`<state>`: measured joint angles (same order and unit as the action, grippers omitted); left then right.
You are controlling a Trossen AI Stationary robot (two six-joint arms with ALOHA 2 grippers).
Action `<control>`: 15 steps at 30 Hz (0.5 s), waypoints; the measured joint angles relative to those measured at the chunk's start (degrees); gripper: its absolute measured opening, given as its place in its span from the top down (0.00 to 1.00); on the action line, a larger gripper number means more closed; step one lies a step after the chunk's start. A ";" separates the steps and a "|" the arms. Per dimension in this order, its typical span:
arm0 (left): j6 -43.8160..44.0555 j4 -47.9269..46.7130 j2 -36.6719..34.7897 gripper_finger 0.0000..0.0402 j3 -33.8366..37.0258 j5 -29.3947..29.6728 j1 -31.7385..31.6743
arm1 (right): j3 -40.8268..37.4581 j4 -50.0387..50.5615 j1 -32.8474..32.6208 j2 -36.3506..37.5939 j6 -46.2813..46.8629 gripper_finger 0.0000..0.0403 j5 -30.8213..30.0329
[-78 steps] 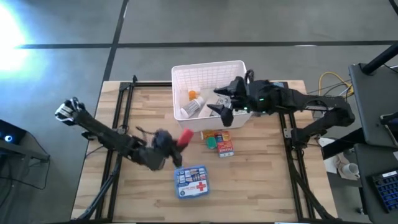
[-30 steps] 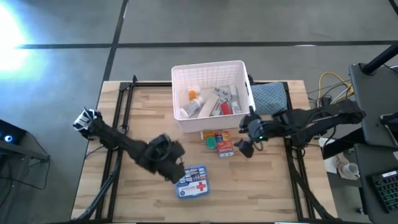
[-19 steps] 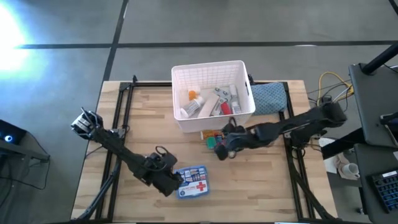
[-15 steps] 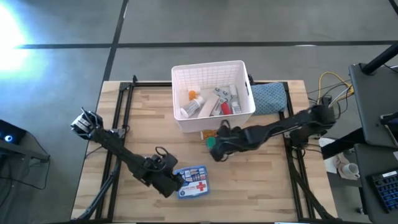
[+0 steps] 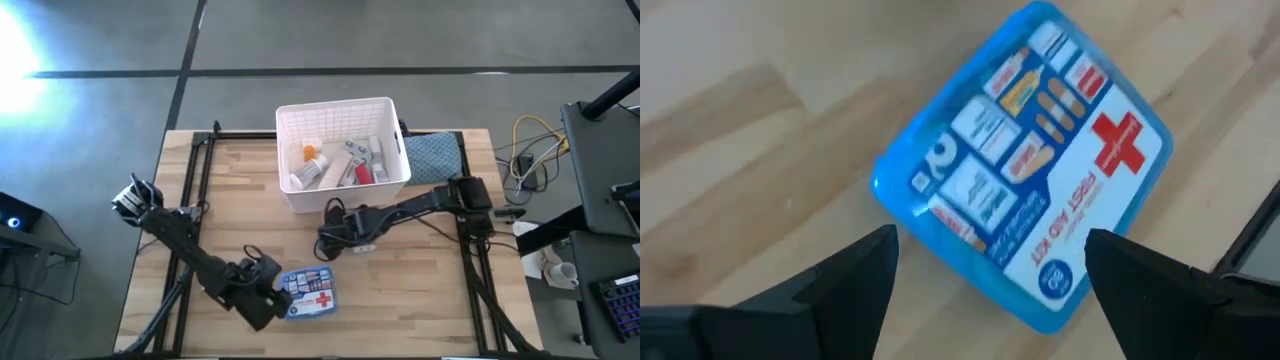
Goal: Pick & place medical supplies in basket/bin
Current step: Put the green rolled bandage into the white container
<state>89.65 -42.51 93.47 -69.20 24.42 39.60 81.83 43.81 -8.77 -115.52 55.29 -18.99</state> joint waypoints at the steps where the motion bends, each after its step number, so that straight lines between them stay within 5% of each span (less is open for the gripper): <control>1: 0.84 -0.12 0.00 0.25 0.11 0.00 0.48 | 0.25 0.09 0.09 -0.66 -0.60 0.19 0.25; 7: 5.98 -0.10 0.00 0.25 0.91 1.15 2.99 | 1.44 0.17 0.43 -3.39 -3.88 0.25 2.62; 15: 8.45 -0.10 0.00 0.25 1.42 1.66 3.89 | 1.26 0.80 0.41 -3.53 -6.09 0.51 3.09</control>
<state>98.10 -42.62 93.47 -67.79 26.09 43.48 83.09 44.61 -8.36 -119.05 49.20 -15.90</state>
